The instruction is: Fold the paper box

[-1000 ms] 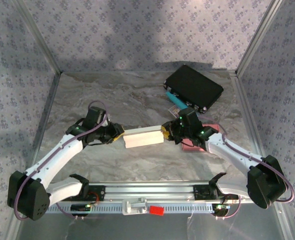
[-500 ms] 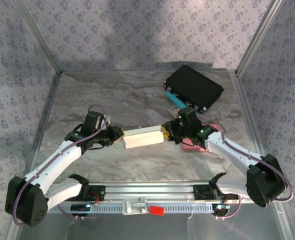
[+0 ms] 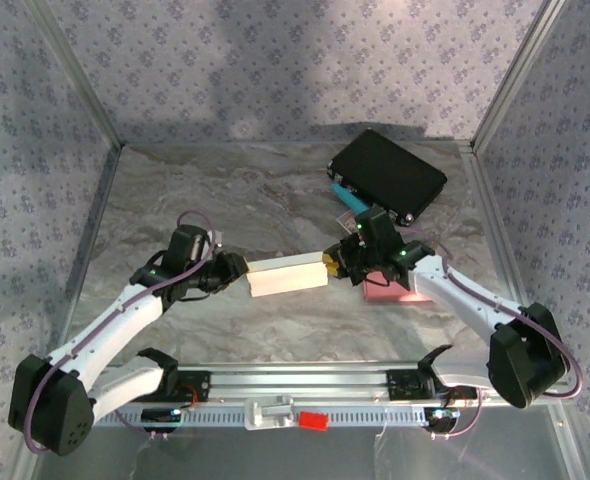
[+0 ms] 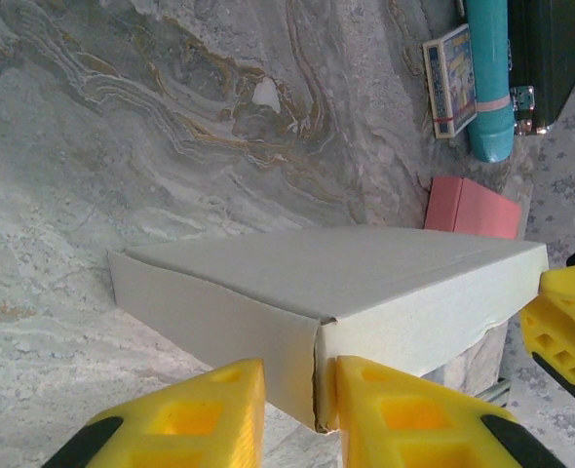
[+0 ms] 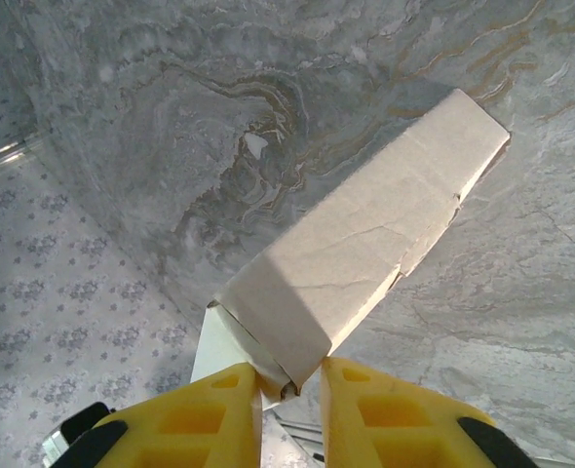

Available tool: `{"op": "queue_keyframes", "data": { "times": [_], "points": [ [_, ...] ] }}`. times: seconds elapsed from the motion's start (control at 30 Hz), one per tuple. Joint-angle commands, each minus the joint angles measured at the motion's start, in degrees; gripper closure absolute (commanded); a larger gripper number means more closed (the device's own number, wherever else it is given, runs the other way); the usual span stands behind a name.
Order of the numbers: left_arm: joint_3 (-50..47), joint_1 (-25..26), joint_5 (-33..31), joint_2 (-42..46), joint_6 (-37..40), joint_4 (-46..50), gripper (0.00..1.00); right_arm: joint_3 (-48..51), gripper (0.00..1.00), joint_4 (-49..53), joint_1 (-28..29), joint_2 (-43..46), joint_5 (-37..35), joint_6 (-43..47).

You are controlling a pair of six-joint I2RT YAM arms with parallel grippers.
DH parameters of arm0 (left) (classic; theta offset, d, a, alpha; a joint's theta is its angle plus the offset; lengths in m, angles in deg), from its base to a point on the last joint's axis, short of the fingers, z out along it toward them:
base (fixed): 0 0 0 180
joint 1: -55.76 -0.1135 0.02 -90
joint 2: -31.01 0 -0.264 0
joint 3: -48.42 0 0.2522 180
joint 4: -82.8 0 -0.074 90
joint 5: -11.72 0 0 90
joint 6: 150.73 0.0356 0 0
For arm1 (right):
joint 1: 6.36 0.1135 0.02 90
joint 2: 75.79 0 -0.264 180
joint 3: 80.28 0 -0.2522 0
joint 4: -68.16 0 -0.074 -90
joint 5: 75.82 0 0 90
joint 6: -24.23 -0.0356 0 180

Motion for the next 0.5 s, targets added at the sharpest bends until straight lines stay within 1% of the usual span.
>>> {"op": "queue_keyframes", "data": {
  "times": [0.0,0.07,0.17,0.27,0.33,0.47],
  "points": [
    [-0.71,3.14,-2.82,-3.13,3.08,9.0,0.75,0.74,0.79,12.54,-0.72,-1.87,-0.03,6.67],
    [0.38,5.27,-4.57,-3.3,4.39,10.19,0.75,-0.32,0.79,15.71,-1.49,-1.47,0.29,12.8],
    [1.36,9.0,-7.73,-3.1,6.05,12.27,0.75,-1.76,0.8,22.8,-3.23,-2.19,3.11,25.03],
    [0.14,12.46,-9.72,-1.78,5.09,12.71,0.75,-2.28,0.78,30.36,-3.57,-2.98,4.69,35.94],
    [-1.33,14.27,-10.87,-0.38,3.61,12.36,0.75,-0.23,0.76,31.72,-3.58,-2.2,6.22,38.95],
    [-3.36,16.32,-12.25,1.3,1.46,11.38,0.74,3.12,0.76,30.53,-3.53,0.37,6.91,39.13]
  ]
}}
